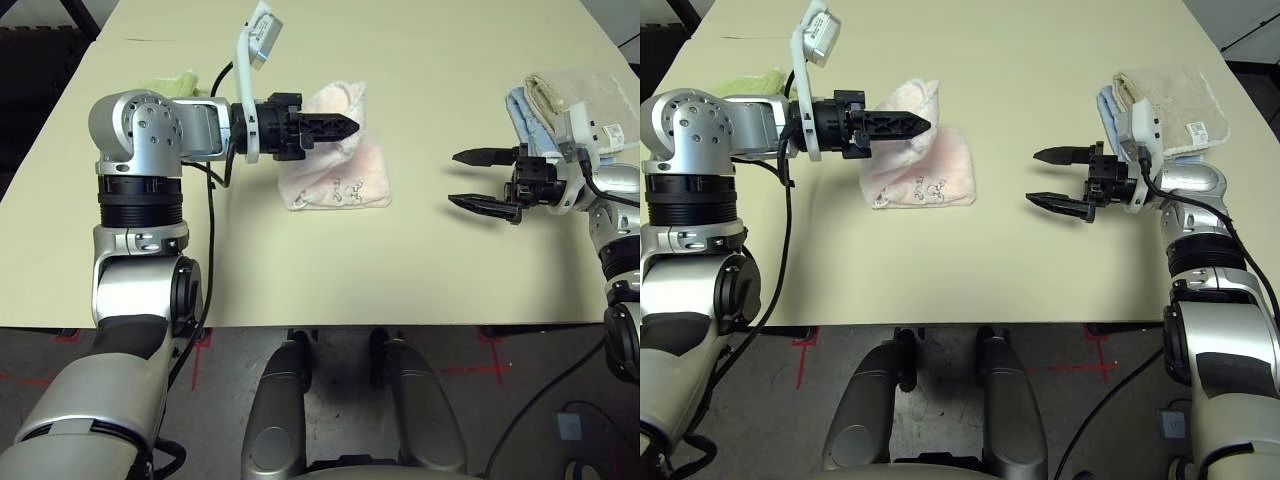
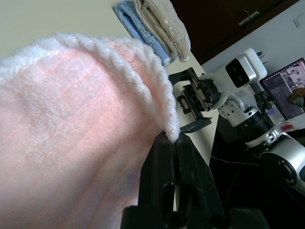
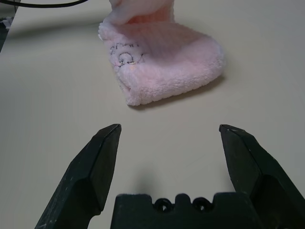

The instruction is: Fold the towel and set it aside.

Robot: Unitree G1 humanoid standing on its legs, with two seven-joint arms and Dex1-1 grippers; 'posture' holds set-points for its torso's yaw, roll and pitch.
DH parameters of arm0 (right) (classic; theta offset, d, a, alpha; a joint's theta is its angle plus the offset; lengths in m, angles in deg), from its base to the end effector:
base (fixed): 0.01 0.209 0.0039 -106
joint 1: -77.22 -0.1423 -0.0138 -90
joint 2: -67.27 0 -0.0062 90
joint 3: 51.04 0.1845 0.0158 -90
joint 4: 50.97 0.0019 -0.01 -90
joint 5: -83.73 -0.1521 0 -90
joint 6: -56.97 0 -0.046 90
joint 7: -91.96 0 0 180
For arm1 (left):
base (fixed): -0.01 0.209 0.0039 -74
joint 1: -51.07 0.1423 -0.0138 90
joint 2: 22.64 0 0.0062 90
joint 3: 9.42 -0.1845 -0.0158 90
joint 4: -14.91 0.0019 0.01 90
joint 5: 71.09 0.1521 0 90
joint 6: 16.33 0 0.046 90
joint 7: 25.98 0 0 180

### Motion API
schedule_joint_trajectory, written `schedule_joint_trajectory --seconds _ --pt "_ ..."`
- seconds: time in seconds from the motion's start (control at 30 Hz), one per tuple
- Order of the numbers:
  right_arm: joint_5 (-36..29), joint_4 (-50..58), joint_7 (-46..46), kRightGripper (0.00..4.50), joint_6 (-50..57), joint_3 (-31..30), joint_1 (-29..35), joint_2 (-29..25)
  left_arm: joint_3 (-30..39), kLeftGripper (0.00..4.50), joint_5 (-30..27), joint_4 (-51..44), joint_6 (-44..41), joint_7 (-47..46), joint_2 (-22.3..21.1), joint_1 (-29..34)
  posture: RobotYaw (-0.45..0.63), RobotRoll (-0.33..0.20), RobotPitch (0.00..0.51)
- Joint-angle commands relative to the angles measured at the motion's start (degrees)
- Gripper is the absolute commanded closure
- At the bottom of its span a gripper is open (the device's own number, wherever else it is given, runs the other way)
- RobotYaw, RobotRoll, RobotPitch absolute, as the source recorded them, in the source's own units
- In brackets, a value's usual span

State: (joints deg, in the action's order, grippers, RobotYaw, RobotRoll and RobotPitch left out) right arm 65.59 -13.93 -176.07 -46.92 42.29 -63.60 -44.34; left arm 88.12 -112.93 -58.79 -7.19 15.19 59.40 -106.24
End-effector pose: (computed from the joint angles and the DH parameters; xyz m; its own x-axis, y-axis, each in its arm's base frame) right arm 0.3398 -0.3026 0.1911 0.3540 0.9270 -0.1241 -0.8947 0.2970 -0.3337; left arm 0.3260 0.1612 0.2943 0.3360 -0.9258 -0.1734 0.8048 0.3779 -0.4577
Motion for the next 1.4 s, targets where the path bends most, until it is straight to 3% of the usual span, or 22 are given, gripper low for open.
schedule_joint_trajectory --seconds 0.03,0.5,0.8,0.93,1.23,1.4 --pt "0.12 0.74 -0.1 0.0 -0.21 1.09 0.56 -0.11 -2.05 4.47 -0.11 -2.08 -0.53 0.13 0.39 0.98 -0.03 0.0 0.269" --pt "0.18 1.26 0.4 0.0 -0.39 1.05 0.6 0.31 -4.75 4.47 3.71 3.43 5.07 -2.26 7.92 -0.88 -0.04 0.0 0.263" --pt "0.26 1.5 0.52 0.0 -0.35 0.92 0.54 0.39 -8.29 4.47 4.9 2.94 5.1 -1.54 8.11 1.02 -0.04 0.0 0.263" --pt "0.2 1.82 0.54 0.0 -0.19 0.87 0.43 0.5 -12.14 3.43 8.01 2.2 8.77 -0.89 6.1 3.82 -0.04 0.0 0.265" --pt "0.26 0.81 -0.18 0.0 0.13 0.77 -1.26 0.54 -11.87 0.02 6.56 -5.62 18.55 12.1 -3.31 5.84 -0.03 0.0 0.27" --pt "0.01 0.78 -0.8 0.0 0.69 0.73 -2.34 1.14 -8.22 0.02 3.73 -9.13 20.12 18.54 -9.14 2.9 -0.02 0.0 0.272"
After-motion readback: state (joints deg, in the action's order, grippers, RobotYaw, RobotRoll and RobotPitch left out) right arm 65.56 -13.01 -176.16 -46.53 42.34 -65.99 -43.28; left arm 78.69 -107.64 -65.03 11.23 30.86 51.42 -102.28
